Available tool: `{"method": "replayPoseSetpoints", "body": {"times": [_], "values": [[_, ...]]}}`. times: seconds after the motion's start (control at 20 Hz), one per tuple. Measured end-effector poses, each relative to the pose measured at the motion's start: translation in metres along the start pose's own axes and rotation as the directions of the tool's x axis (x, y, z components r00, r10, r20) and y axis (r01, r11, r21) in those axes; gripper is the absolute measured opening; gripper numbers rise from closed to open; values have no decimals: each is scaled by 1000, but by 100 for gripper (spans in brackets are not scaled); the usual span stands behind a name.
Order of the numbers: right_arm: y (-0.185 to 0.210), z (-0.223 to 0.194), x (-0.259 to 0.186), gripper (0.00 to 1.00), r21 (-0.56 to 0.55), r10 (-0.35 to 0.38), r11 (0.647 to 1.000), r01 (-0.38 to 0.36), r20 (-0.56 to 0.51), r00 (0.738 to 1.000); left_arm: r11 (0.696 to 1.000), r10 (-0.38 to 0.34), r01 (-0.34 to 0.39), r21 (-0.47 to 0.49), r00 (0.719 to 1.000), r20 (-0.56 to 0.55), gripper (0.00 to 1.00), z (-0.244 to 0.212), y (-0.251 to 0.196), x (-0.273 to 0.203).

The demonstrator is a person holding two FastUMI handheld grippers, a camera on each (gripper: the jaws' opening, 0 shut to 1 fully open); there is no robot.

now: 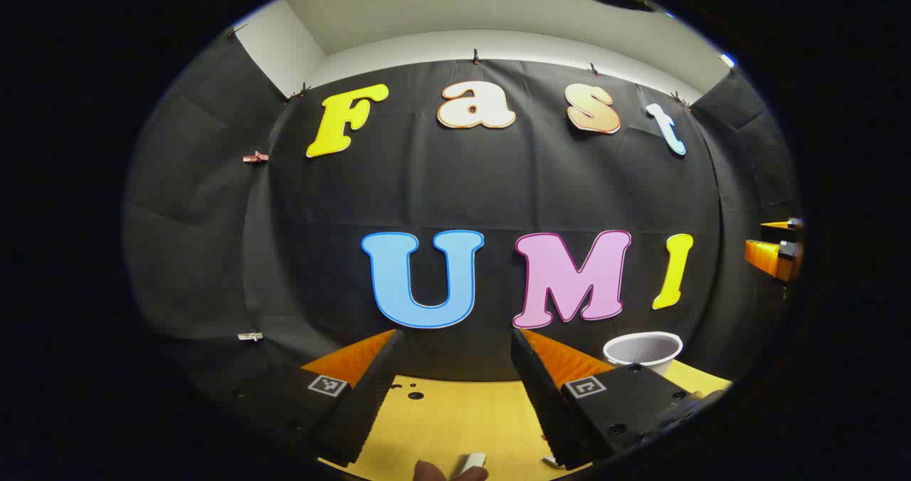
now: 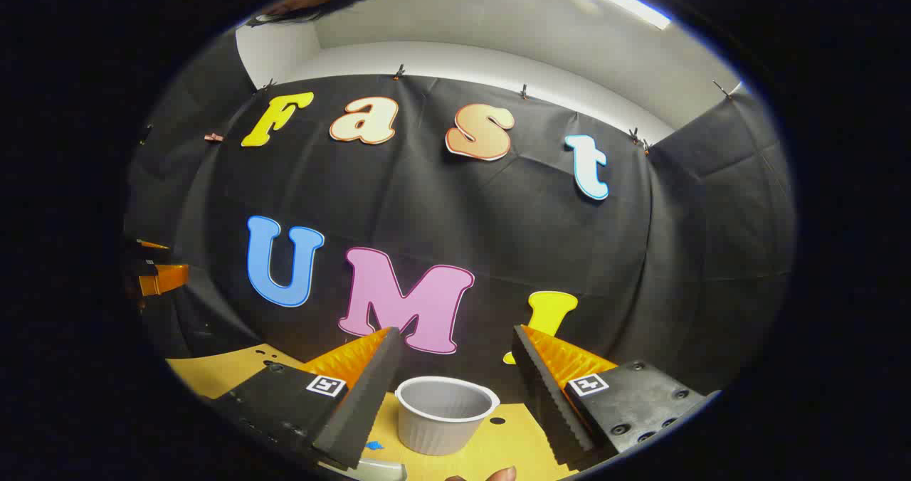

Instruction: Pick up the small broom and dustpan from the desktop, sweep the trash into the dustpan with the broom, and then empty the trash into the garbage bin.

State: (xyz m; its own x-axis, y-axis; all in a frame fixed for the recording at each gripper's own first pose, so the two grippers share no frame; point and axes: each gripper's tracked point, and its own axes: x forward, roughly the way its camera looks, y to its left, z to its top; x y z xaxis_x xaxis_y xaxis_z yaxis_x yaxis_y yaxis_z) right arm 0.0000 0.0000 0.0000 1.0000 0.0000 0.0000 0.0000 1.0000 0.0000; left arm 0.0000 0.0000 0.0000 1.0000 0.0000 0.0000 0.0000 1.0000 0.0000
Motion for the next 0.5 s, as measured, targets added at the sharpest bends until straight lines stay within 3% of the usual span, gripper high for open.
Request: {"method": "replayPoseSetpoints", "body": {"times": [0.25,0.5], "values": [[24,1,-1,97,8,-19,1000,19,-4,1000,998,-54,54,-16,999,6,95,-7,7,11],[37,-3,4,97,22,-2,1000,2,-17,1000,999,-51,51,-16,999,10,95,-8,14,14]]}}
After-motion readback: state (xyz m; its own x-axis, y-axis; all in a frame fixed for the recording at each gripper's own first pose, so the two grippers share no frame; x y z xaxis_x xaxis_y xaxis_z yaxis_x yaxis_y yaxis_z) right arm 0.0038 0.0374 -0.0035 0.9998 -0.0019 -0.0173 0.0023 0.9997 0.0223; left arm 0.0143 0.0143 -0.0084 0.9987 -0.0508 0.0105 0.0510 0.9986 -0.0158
